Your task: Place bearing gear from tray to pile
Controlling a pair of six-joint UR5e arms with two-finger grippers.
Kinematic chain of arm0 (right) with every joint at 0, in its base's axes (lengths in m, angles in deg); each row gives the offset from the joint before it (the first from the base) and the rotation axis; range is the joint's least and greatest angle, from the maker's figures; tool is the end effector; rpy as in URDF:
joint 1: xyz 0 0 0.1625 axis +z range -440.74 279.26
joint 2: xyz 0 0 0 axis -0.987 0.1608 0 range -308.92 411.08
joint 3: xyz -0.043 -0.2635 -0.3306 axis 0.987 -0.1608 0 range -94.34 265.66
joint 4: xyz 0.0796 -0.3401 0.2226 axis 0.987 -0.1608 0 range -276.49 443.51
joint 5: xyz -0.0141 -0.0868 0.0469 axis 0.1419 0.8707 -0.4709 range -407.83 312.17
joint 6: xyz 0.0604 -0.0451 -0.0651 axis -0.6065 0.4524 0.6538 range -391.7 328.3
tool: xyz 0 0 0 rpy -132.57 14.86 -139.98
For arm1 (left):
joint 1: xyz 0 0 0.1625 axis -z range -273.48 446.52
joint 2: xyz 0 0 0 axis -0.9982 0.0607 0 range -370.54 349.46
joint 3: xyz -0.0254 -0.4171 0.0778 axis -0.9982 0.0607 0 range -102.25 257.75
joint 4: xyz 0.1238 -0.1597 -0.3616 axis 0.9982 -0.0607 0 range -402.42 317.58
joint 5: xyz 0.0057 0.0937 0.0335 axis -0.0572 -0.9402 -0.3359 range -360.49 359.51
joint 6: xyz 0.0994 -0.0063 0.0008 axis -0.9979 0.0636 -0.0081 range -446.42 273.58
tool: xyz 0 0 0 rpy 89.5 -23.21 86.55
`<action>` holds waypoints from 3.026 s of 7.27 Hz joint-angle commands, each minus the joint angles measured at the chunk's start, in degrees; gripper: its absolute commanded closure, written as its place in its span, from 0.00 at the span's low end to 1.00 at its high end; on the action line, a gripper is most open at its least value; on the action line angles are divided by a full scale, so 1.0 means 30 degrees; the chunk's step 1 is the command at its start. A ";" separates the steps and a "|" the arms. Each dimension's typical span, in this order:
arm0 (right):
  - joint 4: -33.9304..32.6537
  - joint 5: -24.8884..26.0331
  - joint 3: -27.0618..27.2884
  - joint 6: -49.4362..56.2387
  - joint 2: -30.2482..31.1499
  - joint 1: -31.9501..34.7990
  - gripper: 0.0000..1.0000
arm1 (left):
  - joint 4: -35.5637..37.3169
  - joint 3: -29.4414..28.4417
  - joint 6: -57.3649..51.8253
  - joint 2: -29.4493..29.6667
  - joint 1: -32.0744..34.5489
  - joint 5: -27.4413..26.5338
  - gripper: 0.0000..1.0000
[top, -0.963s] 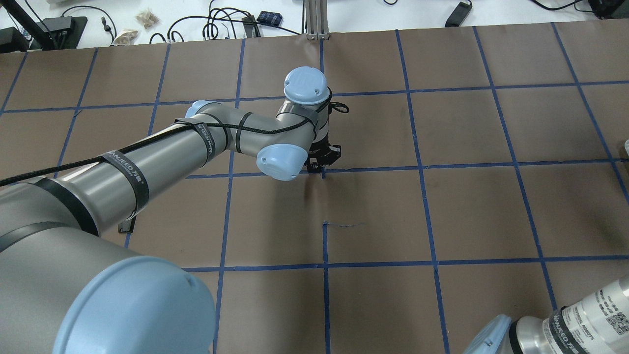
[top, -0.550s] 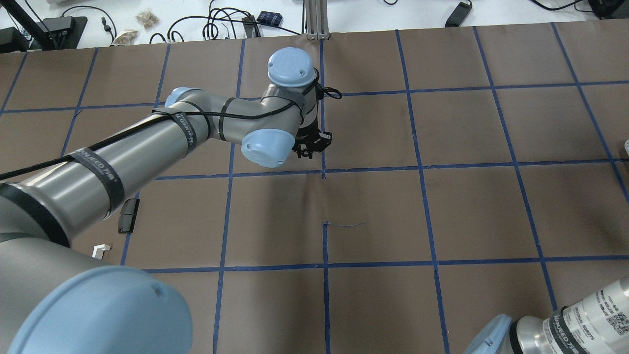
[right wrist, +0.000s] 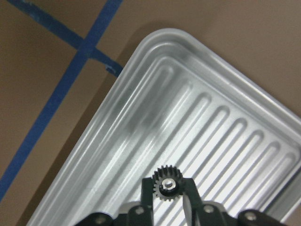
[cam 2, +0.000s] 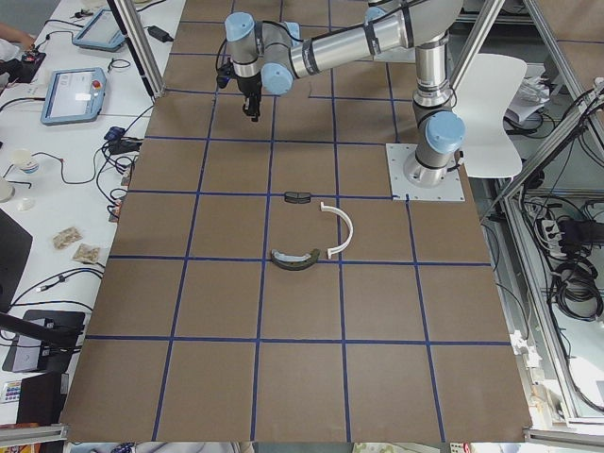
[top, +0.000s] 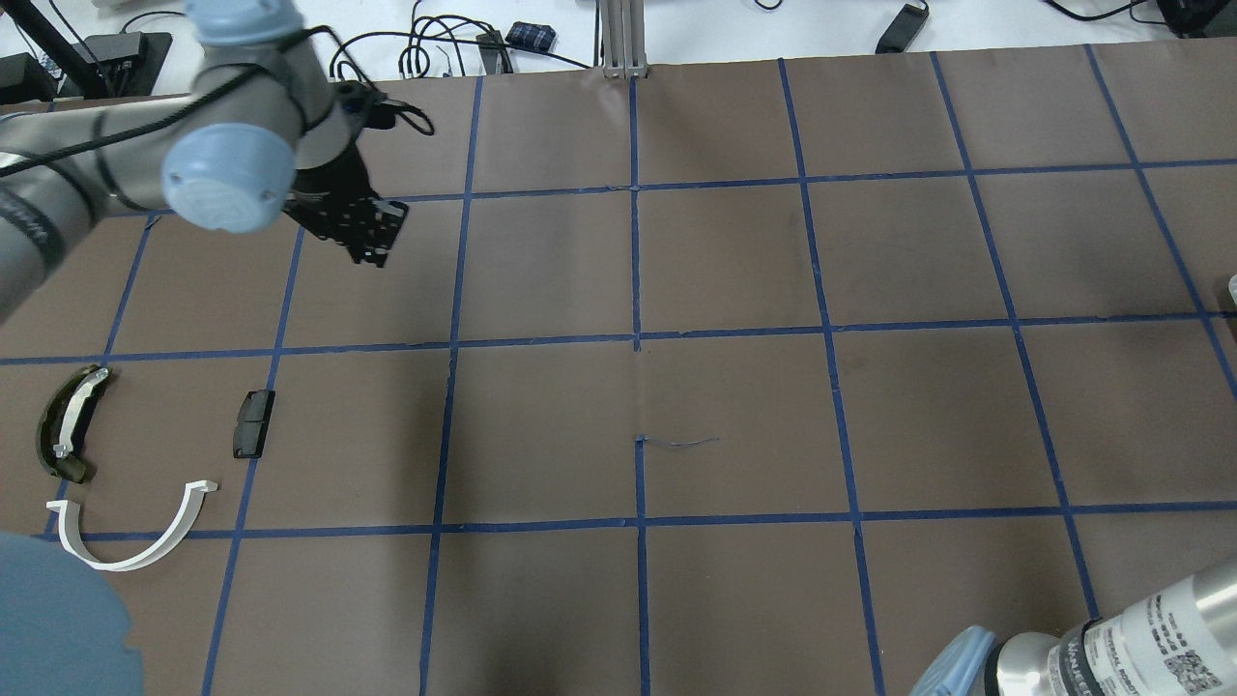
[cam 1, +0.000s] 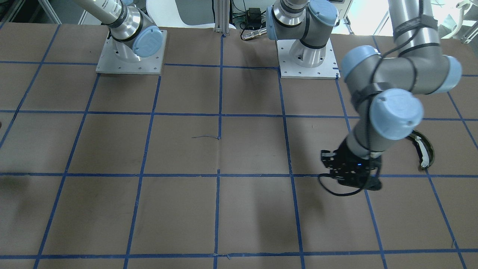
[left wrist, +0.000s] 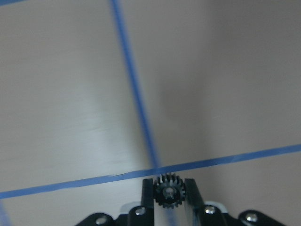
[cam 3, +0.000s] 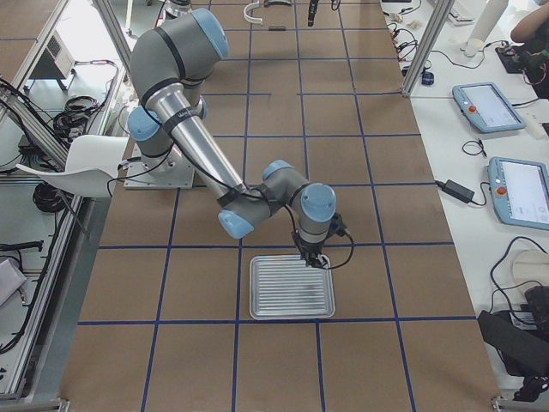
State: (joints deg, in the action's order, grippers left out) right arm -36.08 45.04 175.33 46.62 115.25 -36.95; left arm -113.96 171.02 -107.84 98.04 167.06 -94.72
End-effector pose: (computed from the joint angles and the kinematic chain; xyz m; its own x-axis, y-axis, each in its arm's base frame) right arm -0.3773 -0.5394 0.2840 -0.8445 -0.5295 0.0800 -0.5286 0.8482 0.0345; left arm -0.0267 -0.6058 0.3144 -0.9763 0.2111 -0.0469 0.2069 0.9749 0.0819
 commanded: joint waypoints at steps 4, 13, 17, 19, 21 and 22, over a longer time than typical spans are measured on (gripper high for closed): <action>0.4415 -0.1972 0.0226 -1.7245 0.2311 1.1420 1.00 | 0.0792 0.2366 -0.7711 0.0337 -0.8620 -0.0025 1.00; -0.7060 -0.1863 0.4445 -3.5949 -0.1230 2.2960 0.62 | 0.3107 0.2871 -0.7101 0.0430 -0.8108 0.2254 0.16; -0.2209 -0.1833 0.2260 -3.1893 0.1941 2.0220 0.00 | 0.2670 0.2661 -0.3134 -0.1005 -0.4129 0.2641 0.16; 0.1813 -0.1775 0.1284 -2.9631 0.5016 1.8543 0.00 | 0.2696 0.2719 0.1864 -0.0837 -0.1317 0.2757 0.15; 0.6095 -0.1657 0.1048 -2.7923 0.8444 1.6787 0.00 | 0.4791 0.2485 0.9068 -0.0135 0.3888 0.2438 0.11; 0.8723 -0.1657 0.0641 -2.7775 0.9650 1.6402 0.00 | 0.5038 0.2224 1.2583 0.0537 0.5190 0.2552 0.11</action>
State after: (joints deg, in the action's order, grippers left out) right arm -19.24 40.01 178.47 -38.05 138.73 14.45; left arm -101.06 178.37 -83.15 97.52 175.93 -87.13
